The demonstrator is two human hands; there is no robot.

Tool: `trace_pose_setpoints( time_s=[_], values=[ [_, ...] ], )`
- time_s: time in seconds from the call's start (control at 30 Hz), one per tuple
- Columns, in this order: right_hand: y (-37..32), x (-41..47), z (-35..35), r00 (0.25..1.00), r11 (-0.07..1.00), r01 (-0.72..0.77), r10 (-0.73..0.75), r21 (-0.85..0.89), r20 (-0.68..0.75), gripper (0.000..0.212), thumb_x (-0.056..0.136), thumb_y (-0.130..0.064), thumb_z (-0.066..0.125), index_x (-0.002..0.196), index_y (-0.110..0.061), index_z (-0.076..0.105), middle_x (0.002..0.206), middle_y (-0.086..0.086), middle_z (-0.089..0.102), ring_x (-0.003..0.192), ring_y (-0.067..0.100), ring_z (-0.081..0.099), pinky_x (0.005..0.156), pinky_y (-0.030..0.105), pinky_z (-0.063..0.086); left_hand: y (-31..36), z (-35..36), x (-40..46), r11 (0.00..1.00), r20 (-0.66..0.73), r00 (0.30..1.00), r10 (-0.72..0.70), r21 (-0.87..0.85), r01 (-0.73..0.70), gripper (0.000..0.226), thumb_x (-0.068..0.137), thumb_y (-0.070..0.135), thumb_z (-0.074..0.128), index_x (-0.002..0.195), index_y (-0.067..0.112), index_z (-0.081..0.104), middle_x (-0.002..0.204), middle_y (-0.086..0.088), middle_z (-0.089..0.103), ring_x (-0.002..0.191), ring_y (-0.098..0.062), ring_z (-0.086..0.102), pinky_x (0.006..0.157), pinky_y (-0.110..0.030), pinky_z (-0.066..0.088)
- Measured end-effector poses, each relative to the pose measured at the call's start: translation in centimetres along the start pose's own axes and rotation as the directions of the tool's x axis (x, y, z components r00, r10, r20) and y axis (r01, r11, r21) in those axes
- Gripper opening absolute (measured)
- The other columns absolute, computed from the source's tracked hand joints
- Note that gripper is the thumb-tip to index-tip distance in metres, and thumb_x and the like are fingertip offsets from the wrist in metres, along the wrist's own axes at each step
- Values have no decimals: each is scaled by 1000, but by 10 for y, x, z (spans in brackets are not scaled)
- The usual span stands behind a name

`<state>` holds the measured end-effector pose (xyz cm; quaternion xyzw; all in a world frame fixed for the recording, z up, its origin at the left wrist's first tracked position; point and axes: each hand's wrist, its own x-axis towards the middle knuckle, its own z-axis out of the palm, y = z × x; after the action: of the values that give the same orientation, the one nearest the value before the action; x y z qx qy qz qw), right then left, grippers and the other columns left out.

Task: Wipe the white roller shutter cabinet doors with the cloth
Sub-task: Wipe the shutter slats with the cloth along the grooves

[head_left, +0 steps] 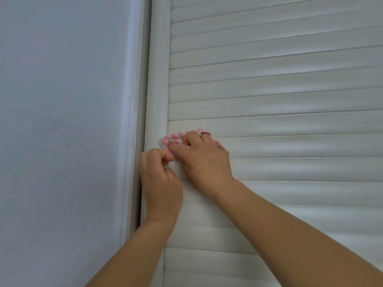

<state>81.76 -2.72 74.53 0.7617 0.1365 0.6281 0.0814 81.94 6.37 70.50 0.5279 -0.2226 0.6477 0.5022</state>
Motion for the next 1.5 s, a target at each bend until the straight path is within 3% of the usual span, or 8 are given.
trace_pose_setpoints(
  time_s=[0.13, 0.37, 0.47, 0.63, 0.9, 1.23, 1.37, 1.5],
  values=[
    [-1, -25, 3, 996, 997, 79, -79, -3, -29, 34, 79, -37, 70, 111, -46, 63, 88, -2, 58, 78, 25, 59, 50, 27, 27, 3, -1, -7, 999, 44, 998, -49, 25, 48, 16, 77, 4, 35, 78, 9, 50, 85, -3, 45, 75, -11, 43, 72, -4, 33],
    [-3, -18, 6, 995, 999, 25, -29, -42, -99, 26, 68, -37, 79, 93, -36, 71, 84, 0, 63, 73, 27, 62, 51, 34, 47, 2, -1, -17, 999, 86, 996, -17, 50, 13, 25, 72, -4, 35, 80, 17, 46, 84, 17, 39, 82, -20, 46, 74, -11, 35],
    [-1, -17, 9, 984, 991, 34, -56, -132, -168, 29, 72, -39, 69, 101, -40, 68, 90, -3, 64, 85, 27, 59, 70, 35, 39, 3, -2, -17, 997, 118, 992, -40, 72, 32, 31, 74, -13, 37, 82, 16, 45, 83, 15, 40, 83, -20, 46, 74, -12, 36],
    [6, -14, 6, 971, 990, -34, -1, -140, -240, 37, 76, -36, 41, 100, -34, 69, 98, -3, 63, 98, 25, 40, 76, 36, 23, 4, -3, -24, 994, 210, 975, -70, 99, 50, 41, 69, -22, 38, 86, 14, 46, 87, 4, 46, 87, -16, 45, 78, -5, 33],
    [26, -8, -4, 970, 970, -29, -30, -240, -241, 31, 64, -32, 78, 94, -28, 70, 96, -3, 66, 101, 28, 58, 74, 36, 23, 3, -4, -27, 982, 238, 964, -121, 170, 81, 42, 71, -24, 36, 89, 13, 45, 96, -1, 46, 92, -13, 44, 79, 1, 29],
    [101, -43, -37, 967, 964, -172, 127, -203, -220, 30, 84, -50, 46, 102, -35, 66, 103, -2, 63, 101, 30, 55, 82, 39, 23, 22, 23, -39, 929, 348, 924, 160, 262, -260, 47, 52, -20, 43, 88, 8, 54, 92, -10, 55, 88, -24, 46, 81, -27, 35],
    [133, -60, -50, 962, 947, -222, 173, -233, -212, 36, 85, -52, 42, 106, -35, 65, 105, -2, 63, 103, 31, 52, 85, 39, 22, 25, 34, -40, 930, 342, 928, 151, 270, -251, 41, 56, -8, 35, 87, 9, 55, 91, -7, 55, 85, -28, 51, 80, -29, 35],
    [164, -77, -63, 950, 935, -280, 236, -216, -206, 40, 88, -52, 37, 111, -32, 63, 107, 2, 62, 104, 34, 49, 86, 41, 21, 26, 36, -41, 931, 324, 936, 135, 282, -232, 42, 57, -20, 42, 86, 8, 55, 88, -9, 55, 83, -30, 51, 83, -42, 43]
  ],
)
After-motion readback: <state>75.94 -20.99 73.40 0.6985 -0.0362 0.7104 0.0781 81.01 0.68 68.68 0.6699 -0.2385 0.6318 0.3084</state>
